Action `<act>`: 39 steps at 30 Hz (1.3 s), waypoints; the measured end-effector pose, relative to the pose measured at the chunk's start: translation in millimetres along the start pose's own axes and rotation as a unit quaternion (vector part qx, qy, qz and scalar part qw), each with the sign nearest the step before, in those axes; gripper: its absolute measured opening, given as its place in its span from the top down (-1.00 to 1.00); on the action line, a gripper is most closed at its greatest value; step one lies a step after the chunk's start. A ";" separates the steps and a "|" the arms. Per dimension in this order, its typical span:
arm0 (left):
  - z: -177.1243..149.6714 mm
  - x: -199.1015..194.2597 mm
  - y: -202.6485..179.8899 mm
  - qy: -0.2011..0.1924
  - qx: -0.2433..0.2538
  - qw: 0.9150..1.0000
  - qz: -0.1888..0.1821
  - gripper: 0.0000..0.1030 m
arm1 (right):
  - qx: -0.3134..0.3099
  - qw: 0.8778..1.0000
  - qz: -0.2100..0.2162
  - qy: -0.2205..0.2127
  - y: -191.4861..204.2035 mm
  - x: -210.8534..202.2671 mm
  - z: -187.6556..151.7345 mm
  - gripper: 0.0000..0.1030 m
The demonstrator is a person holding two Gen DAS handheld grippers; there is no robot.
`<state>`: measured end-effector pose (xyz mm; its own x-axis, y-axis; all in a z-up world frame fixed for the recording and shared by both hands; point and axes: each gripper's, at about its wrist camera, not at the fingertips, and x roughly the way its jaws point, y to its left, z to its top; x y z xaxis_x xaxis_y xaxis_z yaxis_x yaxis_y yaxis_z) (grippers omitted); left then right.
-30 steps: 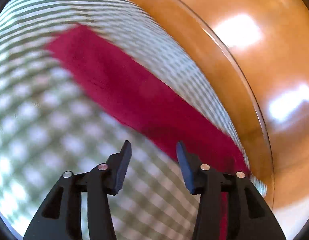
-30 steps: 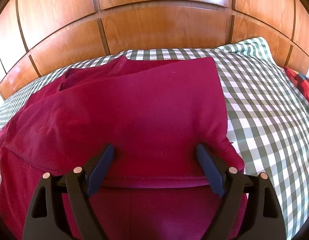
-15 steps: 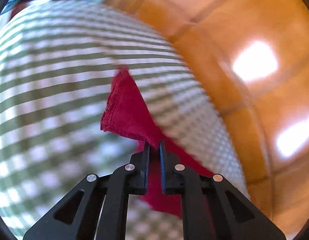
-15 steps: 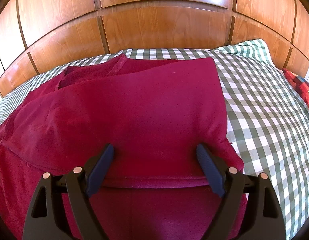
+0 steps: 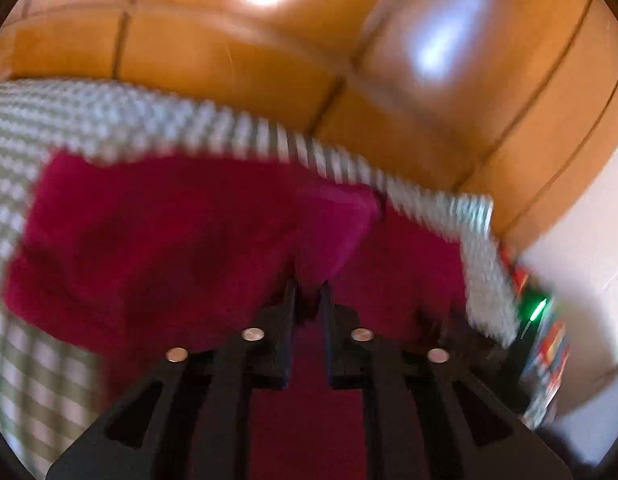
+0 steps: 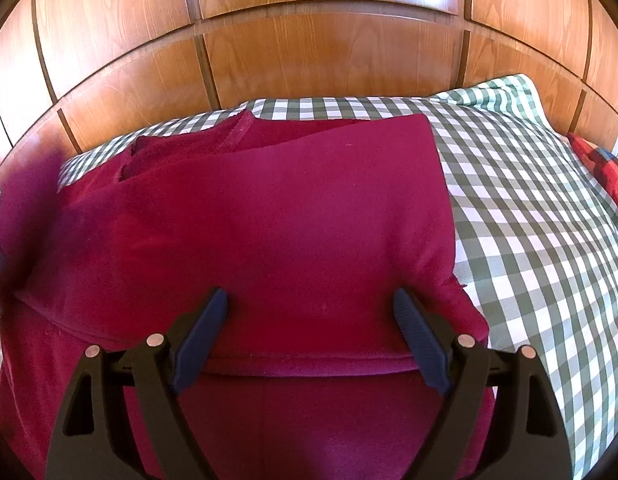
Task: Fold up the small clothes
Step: 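Fold the held side over the body with the left gripper while the right gripper smooths it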
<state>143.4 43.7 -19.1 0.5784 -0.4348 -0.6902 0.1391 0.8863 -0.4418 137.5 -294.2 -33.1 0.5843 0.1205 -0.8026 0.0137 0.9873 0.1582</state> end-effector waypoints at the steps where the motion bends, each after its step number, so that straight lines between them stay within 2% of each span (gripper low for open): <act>1: -5.9 5.9 1.6 0.009 0.004 1.000 0.004 0.59 | 0.001 1.000 0.003 0.000 -0.4 0.1 0.2 -0.67; 5: -33.3 -4.5 2.4 0.015 0.007 1.000 0.001 0.41 | 0.002 1.000 0.007 0.010 0.6 -0.1 4.0 -0.71; 7: -44.0 -16.1 11.3 0.005 0.023 1.000 0.018 0.36 | 0.010 1.000 0.018 0.016 1.0 -8.5 11.0 -0.69; 10: -45.1 -26.2 22.8 -0.013 0.019 0.999 0.031 0.36 | 0.059 0.993 0.104 0.004 3.9 -30.6 21.5 -0.56; 12: -44.2 -28.0 27.5 -0.018 0.010 0.999 0.041 0.35 | 0.059 0.984 0.166 0.028 21.0 -31.0 26.9 -0.39; 13: -43.5 -27.4 32.4 -0.017 0.001 0.999 0.043 0.36 | 0.052 0.980 0.186 0.041 32.3 -27.7 28.8 -0.23; 14: -45.0 -29.2 34.0 -0.017 -0.006 0.999 0.045 0.36 | 0.042 0.977 0.202 0.055 47.2 -22.7 29.9 -0.15; 16: -43.7 -25.3 37.9 -0.020 -0.017 0.999 0.045 0.36 | 0.030 0.972 0.217 0.081 67.5 -10.4 31.0 -0.11; 18: -43.8 -24.5 41.3 -0.022 -0.022 0.998 0.055 0.36 | 0.018 0.972 0.208 0.104 89.4 6.3 31.0 0.07; 19: -43.9 -23.4 42.0 -0.019 -0.026 0.998 0.056 0.36 | 0.010 0.974 0.200 0.103 95.0 8.5 32.0 0.41; 20: -44.1 -23.1 43.3 -0.020 -0.029 0.998 0.056 0.36 | -0.001 0.975 0.196 0.103 102.5 8.7 35.2 0.86; 21: -44.3 -23.7 42.9 -0.021 -0.029 0.998 0.055 0.36 | -0.006 0.975 0.198 0.103 105.0 5.2 36.3 0.90; 25: -38.6 -26.9 46.6 -0.034 -0.036 0.997 0.061 0.36 | -0.045 0.979 0.192 0.044 103.6 -39.4 56.2 0.91; 27: -37.3 -24.4 54.2 -0.030 -0.053 0.996 0.060 0.36 | -0.037 0.982 0.187 0.009 85.4 -64.0 71.3 0.91; 30: -38.2 -21.7 61.6 -0.026 -0.067 0.996 0.057 0.36 | -0.011 0.985 0.171 -0.015 50.0 -78.5 87.0 0.91; 32: -37.9 -22.9 62.2 -0.028 -0.070 0.996 0.057 0.36 | 0.007 0.989 0.150 -0.013 26.4 -72.4 92.1 0.91; 35: -37.5 -26.1 65.0 -0.033 -0.077 0.995 0.060 0.36 | 0.051 0.993 0.103 0.027 -18.3 -38.9 82.0 0.91; 39: -36.5 -29.5 76.1 -0.036 -0.104 0.992 0.069 0.36 | 0.103 0.988 0.084 0.073 -56.5 -3.0 56.0 0.91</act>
<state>107.6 118.1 -53.3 0.6372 -0.2929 -0.7128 -0.1099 0.8810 -0.4602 180.4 -356.1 -7.4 0.4689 0.3105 -0.8269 0.1005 0.9114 0.3992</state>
